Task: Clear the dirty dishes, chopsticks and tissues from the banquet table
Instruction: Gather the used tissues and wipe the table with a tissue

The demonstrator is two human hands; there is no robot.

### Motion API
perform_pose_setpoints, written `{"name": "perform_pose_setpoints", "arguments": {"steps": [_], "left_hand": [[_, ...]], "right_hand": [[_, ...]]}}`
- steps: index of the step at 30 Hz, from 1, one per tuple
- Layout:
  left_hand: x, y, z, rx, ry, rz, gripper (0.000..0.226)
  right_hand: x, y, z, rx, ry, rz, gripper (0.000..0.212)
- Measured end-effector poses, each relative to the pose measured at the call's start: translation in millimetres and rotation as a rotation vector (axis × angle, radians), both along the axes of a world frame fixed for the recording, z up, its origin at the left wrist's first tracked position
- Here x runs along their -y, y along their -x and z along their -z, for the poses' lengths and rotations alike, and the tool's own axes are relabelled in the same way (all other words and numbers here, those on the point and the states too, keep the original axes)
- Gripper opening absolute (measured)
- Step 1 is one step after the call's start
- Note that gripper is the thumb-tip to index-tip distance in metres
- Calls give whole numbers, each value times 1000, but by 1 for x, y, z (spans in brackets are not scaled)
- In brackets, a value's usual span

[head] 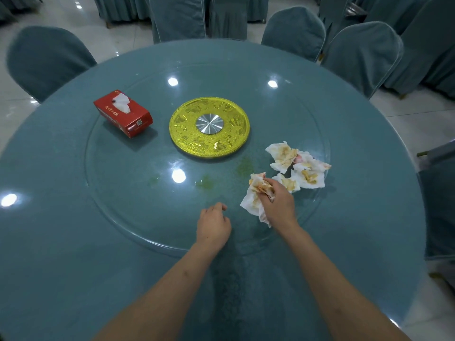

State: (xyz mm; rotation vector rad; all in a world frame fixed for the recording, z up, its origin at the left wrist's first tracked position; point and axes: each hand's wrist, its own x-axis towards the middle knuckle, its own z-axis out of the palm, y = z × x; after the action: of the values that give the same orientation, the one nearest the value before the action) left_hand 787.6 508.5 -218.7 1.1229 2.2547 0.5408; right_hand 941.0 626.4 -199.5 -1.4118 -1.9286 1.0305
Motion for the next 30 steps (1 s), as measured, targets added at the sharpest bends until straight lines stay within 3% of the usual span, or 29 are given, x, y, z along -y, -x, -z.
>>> {"name": "perform_pose_setpoints", "arguments": {"steps": [6,8,11,14,18,24,30], "left_hand": [[-8,3,0,39,-6,28,41],[-10,5,1,34,12,45,41],[-11,5,3,28,35,66,42],[-8,6,7,5,42,62,41],[-2,14,8,-54,54,20,44],[4,29,6,-66,99,-11,48],[6,38,4,-58,99,-69,46]], "right_hand": [[-16,-13,-4,303,-431,-23,49],[-18,-13,5,417,-432,-38,49],[-15,-8,23,541,-240,-154,53],[-1,2,36,535,-111,-269,66],[21,16,46,504,-152,-359,83],[38,35,55,447,-177,-398,92],[29,39,24,263,-149,-262,72]]}}
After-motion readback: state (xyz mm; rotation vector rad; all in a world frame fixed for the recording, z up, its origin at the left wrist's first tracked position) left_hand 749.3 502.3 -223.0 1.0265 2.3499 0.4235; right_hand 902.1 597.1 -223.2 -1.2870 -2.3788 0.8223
